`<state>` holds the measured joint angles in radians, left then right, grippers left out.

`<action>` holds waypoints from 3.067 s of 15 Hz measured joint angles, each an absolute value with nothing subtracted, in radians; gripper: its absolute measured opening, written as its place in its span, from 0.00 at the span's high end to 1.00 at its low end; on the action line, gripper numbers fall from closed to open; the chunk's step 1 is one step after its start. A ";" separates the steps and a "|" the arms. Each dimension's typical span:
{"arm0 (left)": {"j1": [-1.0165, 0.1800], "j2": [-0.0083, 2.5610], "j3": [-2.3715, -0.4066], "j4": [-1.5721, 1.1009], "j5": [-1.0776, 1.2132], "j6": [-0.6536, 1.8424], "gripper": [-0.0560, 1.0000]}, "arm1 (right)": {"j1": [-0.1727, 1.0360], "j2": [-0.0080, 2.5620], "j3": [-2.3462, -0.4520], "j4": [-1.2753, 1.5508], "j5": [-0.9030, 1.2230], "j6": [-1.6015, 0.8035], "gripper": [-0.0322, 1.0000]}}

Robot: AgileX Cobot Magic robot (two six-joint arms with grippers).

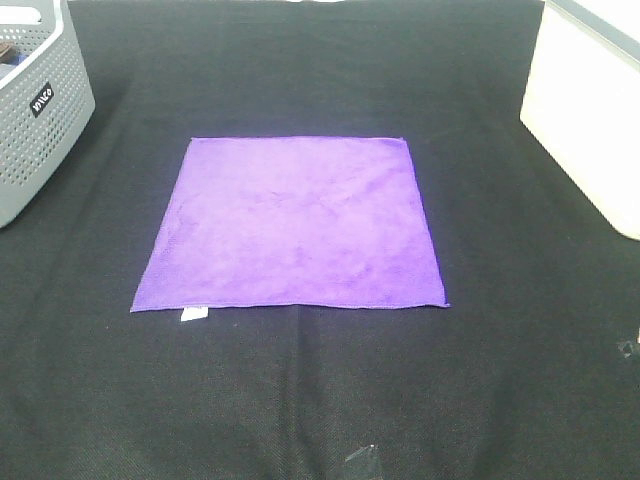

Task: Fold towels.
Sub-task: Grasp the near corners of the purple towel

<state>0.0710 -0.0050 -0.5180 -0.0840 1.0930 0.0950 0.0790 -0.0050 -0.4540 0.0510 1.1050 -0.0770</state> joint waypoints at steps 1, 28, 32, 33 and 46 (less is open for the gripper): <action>0.071 -0.005 -0.518 -0.084 1.093 0.092 0.01 | 0.079 -0.005 -0.454 0.051 1.105 -0.077 0.04; 0.071 -0.005 -0.518 -0.084 1.093 0.081 0.01 | 0.079 -0.005 -0.454 0.051 1.105 -0.077 0.03; 0.071 -0.005 -0.518 -0.084 1.093 0.081 0.01 | 0.079 -0.005 -0.454 0.051 1.104 -0.077 0.03; 0.071 -0.005 -0.518 -0.084 1.093 0.081 0.01 | 0.079 -0.005 -0.454 0.051 1.104 -0.077 0.03; 0.071 -0.005 -0.518 -0.085 1.093 0.081 0.01 | 0.079 -0.005 -0.454 0.052 1.104 -0.077 0.03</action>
<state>0.0710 -0.0050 -0.5180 -0.0850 1.0930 0.0810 0.0790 -0.0050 -0.4540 0.0520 1.1040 -0.0770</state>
